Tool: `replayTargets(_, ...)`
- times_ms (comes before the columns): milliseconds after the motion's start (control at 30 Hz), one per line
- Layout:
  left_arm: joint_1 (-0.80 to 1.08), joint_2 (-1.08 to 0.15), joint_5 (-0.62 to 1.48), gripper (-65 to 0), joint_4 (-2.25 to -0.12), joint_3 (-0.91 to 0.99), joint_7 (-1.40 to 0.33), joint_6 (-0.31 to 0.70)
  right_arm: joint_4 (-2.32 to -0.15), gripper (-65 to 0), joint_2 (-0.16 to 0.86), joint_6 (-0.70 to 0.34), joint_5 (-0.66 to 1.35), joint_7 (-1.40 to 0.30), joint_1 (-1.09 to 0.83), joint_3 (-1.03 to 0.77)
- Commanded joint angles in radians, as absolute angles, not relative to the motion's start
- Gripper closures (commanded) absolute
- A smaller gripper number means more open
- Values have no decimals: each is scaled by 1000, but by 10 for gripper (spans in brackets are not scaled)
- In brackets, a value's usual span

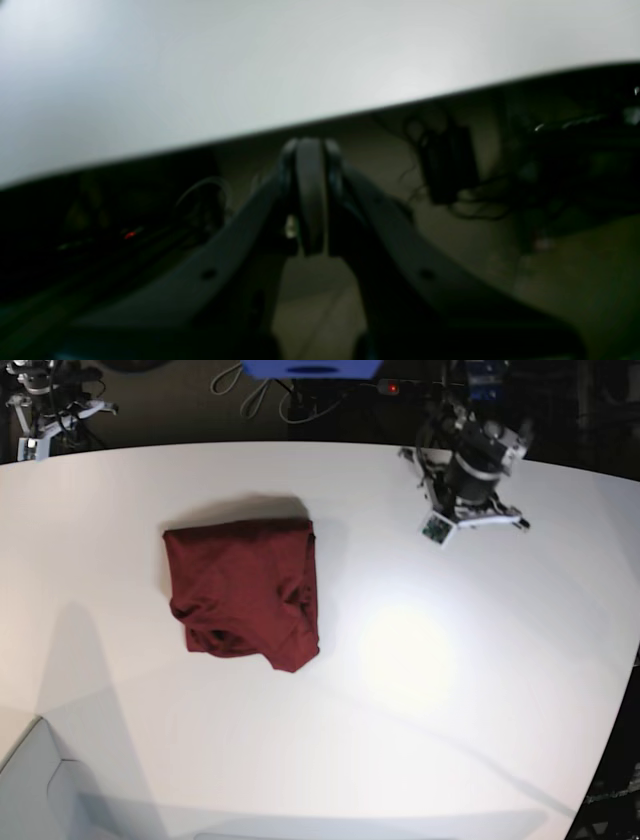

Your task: Layout the t-shirt on the table in an organized manner, then fold the t-shirt properly

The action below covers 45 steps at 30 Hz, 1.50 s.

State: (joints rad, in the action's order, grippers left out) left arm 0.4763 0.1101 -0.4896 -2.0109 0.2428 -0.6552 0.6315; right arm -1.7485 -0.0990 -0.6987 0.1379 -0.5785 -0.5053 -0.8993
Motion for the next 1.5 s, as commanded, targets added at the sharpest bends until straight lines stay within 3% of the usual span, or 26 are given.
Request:
replayTargets(0, 499, 119, -489, -1, -2029, 263, -644, 616, -1735, 0, -91, -698, 142, -570, -522, -905)
replayTargets(200, 647, 143, -414, -1, -2029, 369, -642, 618, -1491, 0, -62, -698, 142, -529, -515, -900)
replayTargets(567, 763, 119, -168, -1, -1937, 550, -642, 618, -1067, 0, -28, -698, 140, -262, -481, -737)
replayTargets(733, 743, 38, -73, -1, -1693, 559, -613, 618, -840, 0, 2, -698, 140, -108, -421, -667)
replayTargets(867, 719, -27, -35, -1, -1405, 550, -410, 616, -558, 0, 70, -698, 140, 18, -331, -673)
replayTargets(1033, 552, -105, -48, -1, -977, 550, -239, 605, -297, 0, 122, -698, 140, 186, -248, -665)
replayTargets(1133, 409, -166, -45, -1, -661, 550, -168, 605, -280, 0, 122, -698, 140, 289, -246, -610)
replayTargets(1267, 292, -208, -48, -1, -355, 549, 12, 602, -242, 0, 122, -463, 139, 358, -246, -432)
replayTargets(1333, 237, -211, -88, -1, -229, 549, 101, 596, -209, 0, 125, -297, 139, 390, -240, -318)
replayTargets(1467, 157, -199, -232, -1, -108, 550, 168, 394, -202, 0, 122, 54, 139, 426, -240, -94)
